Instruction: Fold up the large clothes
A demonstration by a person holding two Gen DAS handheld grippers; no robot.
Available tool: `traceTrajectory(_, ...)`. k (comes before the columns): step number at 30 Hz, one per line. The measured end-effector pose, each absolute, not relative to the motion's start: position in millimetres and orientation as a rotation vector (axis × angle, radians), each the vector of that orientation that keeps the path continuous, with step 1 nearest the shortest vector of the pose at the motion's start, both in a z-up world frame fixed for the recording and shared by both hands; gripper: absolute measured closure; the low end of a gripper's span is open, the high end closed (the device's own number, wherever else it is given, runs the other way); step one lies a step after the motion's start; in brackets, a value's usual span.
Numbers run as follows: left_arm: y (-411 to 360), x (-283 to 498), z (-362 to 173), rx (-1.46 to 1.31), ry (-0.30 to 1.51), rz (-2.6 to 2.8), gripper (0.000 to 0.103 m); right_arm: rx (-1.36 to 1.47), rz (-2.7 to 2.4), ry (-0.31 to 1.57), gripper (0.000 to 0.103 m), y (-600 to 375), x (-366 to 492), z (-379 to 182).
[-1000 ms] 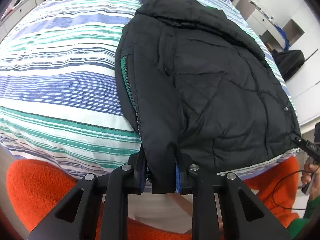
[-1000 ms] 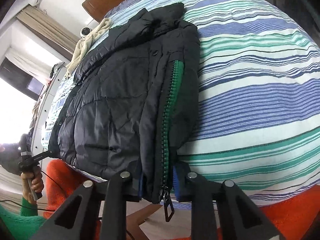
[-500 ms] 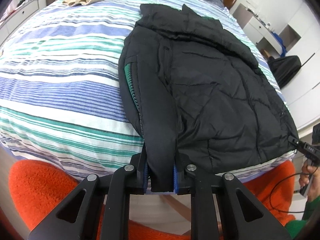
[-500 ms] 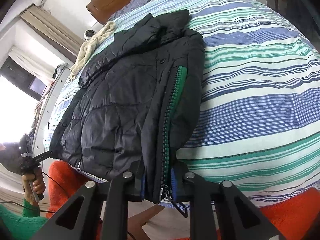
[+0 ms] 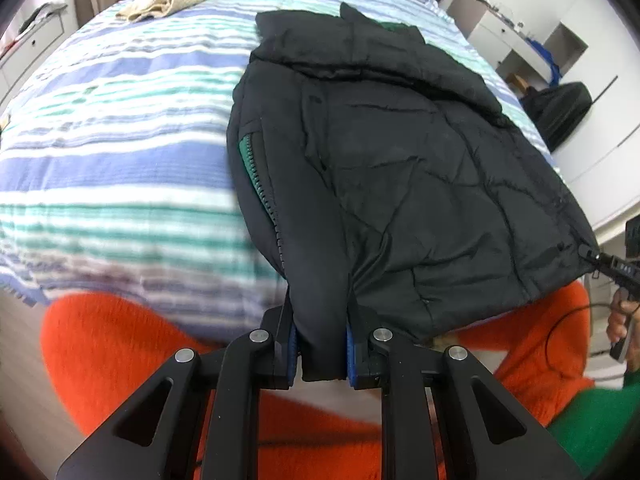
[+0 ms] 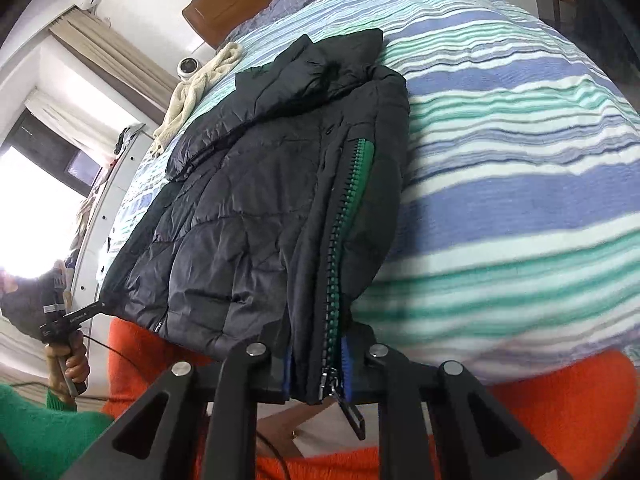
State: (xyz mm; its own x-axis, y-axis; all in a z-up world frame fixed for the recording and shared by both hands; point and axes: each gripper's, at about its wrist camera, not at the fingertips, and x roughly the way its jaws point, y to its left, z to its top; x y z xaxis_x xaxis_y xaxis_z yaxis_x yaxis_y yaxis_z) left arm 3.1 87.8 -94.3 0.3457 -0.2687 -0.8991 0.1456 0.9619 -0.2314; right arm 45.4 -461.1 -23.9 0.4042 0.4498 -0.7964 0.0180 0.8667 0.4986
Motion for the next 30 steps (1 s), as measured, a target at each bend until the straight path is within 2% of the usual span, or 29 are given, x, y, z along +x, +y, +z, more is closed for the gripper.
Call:
traceTrajectory(8,109,-46,-69,-0.125,1.266,-0.277,0.087,0.609,0.309,1.207,0.087,-454,-12,-11)
traceTrajectory(13,134,-49,2,-0.230,1.169,-0.335,0.088,0.712,0.426,1.038,0.087,-461,-18,72)
traceTrajectory(17,136,-2,64,-0.230,0.961,-0.375,0.088,0.683,0.514,0.905,0.087,-468,19,117)
traceTrajectory(20,121,57,78,-0.215,0.868,-0.380,0.088,0.672,0.548,0.831,0.087,-479,79,121)
traceTrajectory(23,104,125,68,-0.242,0.846,-0.351,0.088,0.719,0.531,0.797,0.087,-494,142,106)
traceTrajectory(26,87,196,36,-0.269,0.875,-0.285,0.085,0.743,0.479,0.791,0.087,-496,192,78)
traceTrajectory(27,86,209,23,-0.252,0.881,-0.261,0.081,0.775,0.448,0.796,0.087,-499,209,61)
traceTrajectory(29,75,239,-4,-0.200,0.884,-0.192,0.064,0.812,0.398,0.813,0.086,-501,233,28)
traceTrajectory(30,72,248,-16,-0.169,0.899,-0.173,0.041,0.827,0.370,0.806,0.086,-501,242,12)
